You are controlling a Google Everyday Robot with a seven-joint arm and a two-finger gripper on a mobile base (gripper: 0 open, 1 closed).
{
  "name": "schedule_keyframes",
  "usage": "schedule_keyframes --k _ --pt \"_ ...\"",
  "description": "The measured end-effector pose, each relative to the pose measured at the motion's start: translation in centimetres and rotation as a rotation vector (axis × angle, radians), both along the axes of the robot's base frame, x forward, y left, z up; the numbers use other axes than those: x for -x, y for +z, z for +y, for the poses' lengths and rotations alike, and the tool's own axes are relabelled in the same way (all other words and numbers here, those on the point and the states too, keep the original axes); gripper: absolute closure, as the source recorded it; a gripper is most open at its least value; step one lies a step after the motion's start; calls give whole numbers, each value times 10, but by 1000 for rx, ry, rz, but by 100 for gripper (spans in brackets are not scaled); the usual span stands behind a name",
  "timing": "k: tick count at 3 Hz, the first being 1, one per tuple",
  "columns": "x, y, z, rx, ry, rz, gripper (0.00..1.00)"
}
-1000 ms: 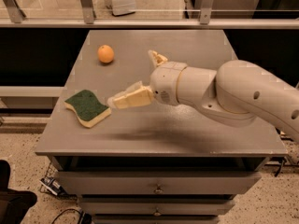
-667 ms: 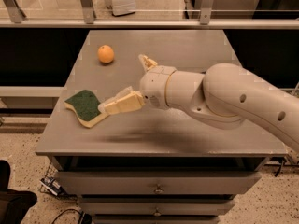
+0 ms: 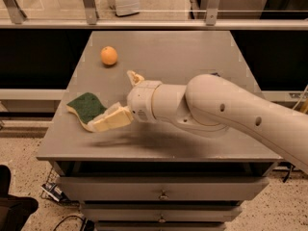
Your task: Pick sponge
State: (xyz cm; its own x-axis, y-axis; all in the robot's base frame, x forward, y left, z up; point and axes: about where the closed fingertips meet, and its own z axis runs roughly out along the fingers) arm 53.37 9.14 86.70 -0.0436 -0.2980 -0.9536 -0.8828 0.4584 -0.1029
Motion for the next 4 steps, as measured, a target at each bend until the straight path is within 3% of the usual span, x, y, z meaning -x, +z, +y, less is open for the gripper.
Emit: schedule_keyframes --k 2,3,4 --pt "5 -28 17 -7 18 43 0" --pt "8 -35 19 -9 22 51 14" --pt "10 -39 20 -23 29 44 38"
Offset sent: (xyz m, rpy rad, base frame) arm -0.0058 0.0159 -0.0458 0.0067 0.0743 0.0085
